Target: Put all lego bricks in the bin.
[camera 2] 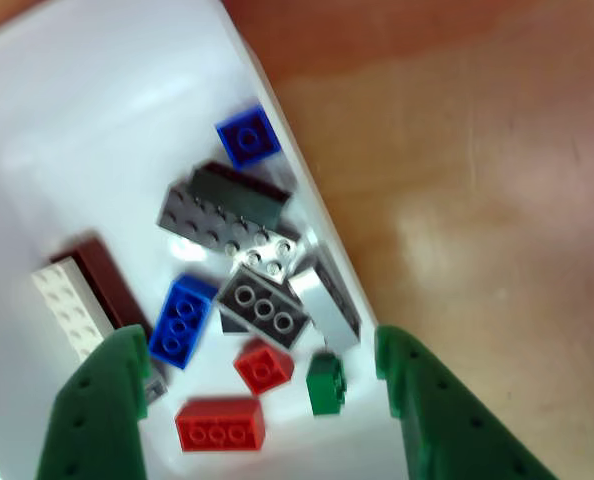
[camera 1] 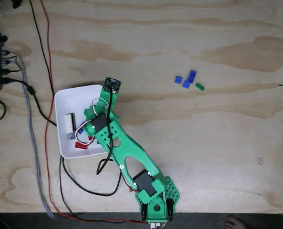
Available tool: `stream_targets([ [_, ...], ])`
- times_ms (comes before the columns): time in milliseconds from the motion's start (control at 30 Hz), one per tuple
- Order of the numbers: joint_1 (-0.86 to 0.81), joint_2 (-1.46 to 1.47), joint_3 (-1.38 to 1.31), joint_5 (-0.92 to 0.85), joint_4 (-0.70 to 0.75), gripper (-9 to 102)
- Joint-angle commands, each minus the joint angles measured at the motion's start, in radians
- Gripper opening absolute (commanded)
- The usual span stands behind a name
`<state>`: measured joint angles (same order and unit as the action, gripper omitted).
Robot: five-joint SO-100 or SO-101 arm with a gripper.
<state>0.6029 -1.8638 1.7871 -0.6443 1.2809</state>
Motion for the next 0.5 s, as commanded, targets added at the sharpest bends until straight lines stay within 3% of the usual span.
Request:
stream_targets([
  [0, -0.557, -0.354, 0.376, -0.428, -0.362, 27],
  [100, -0.759, -0.288, 0.752, -0.701, -0.881, 25],
  [167, -0.796, -0.184, 0.871, -0.770, -1.100, 25],
  [333, -0.824, 0.072, 0.839, -0.758, -1.341, 24],
  [467, -0.839, 0.224, 0.689, -0.750, -1.338, 24],
])
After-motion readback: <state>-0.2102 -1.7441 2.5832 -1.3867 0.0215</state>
